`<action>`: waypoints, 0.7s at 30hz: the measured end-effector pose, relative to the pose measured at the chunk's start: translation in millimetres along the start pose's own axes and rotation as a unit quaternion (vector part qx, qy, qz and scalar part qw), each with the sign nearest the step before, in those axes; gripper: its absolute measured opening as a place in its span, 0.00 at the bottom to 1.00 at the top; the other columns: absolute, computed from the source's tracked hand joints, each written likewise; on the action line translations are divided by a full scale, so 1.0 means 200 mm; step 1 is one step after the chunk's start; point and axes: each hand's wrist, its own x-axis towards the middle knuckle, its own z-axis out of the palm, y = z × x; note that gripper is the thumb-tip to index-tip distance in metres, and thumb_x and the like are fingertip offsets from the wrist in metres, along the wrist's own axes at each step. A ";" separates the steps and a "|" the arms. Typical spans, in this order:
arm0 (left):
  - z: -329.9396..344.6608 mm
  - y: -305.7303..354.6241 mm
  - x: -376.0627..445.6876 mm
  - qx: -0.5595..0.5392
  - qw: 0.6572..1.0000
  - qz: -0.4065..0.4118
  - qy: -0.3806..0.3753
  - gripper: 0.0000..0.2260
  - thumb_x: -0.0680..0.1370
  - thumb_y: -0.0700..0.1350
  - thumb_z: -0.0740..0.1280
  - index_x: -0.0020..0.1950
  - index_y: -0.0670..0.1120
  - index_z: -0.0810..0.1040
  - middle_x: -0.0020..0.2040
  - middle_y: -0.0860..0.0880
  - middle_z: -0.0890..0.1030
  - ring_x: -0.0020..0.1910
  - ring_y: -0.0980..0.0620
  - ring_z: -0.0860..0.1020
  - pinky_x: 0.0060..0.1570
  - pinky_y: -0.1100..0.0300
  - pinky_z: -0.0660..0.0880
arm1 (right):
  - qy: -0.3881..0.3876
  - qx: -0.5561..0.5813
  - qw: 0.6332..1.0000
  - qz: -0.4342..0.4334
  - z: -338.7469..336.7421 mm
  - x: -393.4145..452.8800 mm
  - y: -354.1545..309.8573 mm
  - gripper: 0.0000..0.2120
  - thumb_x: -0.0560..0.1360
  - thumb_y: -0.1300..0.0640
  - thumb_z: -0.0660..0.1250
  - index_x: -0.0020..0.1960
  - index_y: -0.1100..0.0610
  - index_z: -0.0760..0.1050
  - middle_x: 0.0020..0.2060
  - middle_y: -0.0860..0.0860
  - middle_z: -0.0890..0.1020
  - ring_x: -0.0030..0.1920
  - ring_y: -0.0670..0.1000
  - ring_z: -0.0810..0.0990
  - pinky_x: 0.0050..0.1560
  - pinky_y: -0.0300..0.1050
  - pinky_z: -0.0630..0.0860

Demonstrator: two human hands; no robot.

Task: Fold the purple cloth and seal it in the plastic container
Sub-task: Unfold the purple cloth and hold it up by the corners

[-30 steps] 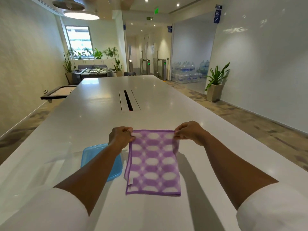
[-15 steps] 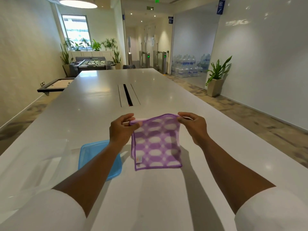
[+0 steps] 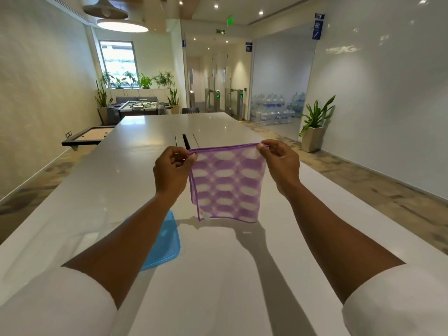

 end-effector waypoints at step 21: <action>-0.09 0.05 -0.06 0.016 0.982 -0.128 -0.138 0.09 0.78 0.49 0.69 0.53 0.45 0.77 0.46 0.47 0.82 0.43 0.52 0.83 0.34 0.67 0.80 | -0.005 -0.061 0.998 0.013 -0.07 -0.15 0.01 0.08 0.77 0.53 0.69 0.53 0.54 0.80 0.45 0.46 0.80 0.47 0.46 0.79 0.48 0.40 0.79</action>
